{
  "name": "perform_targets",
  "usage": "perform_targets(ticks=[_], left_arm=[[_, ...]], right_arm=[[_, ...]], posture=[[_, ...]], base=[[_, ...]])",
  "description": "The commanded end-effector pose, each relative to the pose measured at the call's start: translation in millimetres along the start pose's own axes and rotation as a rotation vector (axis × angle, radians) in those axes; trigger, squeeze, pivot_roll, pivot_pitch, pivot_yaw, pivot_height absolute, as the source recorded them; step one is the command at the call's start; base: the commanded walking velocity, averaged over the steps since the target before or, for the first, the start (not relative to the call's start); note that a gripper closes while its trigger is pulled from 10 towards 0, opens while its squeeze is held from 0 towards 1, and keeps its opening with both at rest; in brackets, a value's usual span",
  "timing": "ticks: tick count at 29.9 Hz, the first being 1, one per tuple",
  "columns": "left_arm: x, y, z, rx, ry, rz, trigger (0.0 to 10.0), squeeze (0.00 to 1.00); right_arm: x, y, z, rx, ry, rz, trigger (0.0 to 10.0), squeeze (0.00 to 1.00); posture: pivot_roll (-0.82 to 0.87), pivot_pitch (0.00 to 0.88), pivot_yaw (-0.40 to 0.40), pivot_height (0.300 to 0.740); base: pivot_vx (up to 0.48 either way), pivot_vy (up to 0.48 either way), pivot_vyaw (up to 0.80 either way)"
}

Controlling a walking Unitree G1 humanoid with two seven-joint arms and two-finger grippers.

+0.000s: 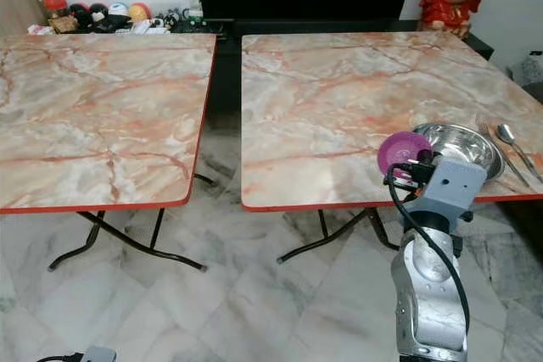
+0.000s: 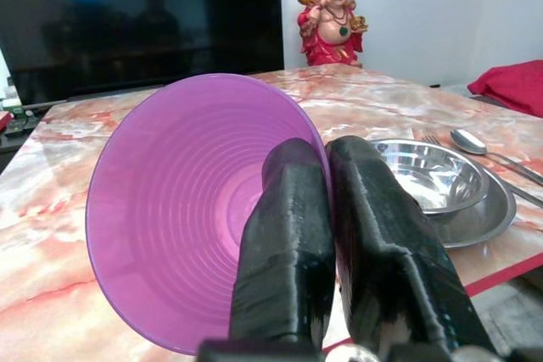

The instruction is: Setting the table

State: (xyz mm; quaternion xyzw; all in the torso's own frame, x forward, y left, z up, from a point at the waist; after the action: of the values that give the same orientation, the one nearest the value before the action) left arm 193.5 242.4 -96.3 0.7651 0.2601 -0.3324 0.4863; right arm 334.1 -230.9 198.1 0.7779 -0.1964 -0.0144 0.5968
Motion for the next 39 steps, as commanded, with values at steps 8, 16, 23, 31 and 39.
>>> perform_targets(ticks=[8,16,23,31,39], left_arm=[[-0.5,-2.5,3.4,-0.016,-0.008,-0.005,10.0,0.0],[-0.8,-3.0,3.3,-0.018,-0.007,-0.005,10.0,0.0],[-0.7,-2.7,3.2,-0.019,-0.007,-0.004,10.0,0.0],[-0.4,-1.6,3.6,-0.021,-0.008,0.0,10.0,0.0],[-0.4,-1.6,4.2,-0.019,-0.006,0.0,10.0,0.0]], right_arm=[[2.6,2.6,-0.5,0.004,-0.011,0.006,10.0,0.0],[2.3,0.5,-1.2,0.013,-0.014,-0.004,10.0,0.0],[2.5,0.5,-1.9,0.013,-0.012,-0.004,10.0,0.0],[2.9,0.6,-3.5,0.017,-0.01,-0.002,10.0,0.0],[3.0,0.0,-5.3,0.019,-0.006,-0.006,10.0,0.0]], posture=[[-0.05,0.113,-0.017,0.74],[-0.04,0.115,-0.019,0.74],[-0.04,0.115,-0.019,0.74],[-0.04,0.112,-0.02,0.74],[-0.04,0.114,-0.021,0.74]], base=[[0.298,0.0,0.0],[0.355,0.0,0.0],[0.357,0.0,0.0],[0.363,0.0,0.0],[0.271,0.0,0.0]])
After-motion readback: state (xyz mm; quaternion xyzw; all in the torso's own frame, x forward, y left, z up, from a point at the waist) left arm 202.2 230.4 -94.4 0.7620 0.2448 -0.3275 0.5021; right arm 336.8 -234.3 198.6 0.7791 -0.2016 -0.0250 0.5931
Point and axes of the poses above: a point about 5 cm out from each wrist's last joint towards the gripper, its own x axis pointing out of the wrist towards the gripper, its own y axis along the axis of the wrist's last joint, z = x × y, the point moved 3 cm from there along x, pointing out of the wrist towards the gripper, and after that the axes turned 14 degrees about x, right-handed, at the moved point
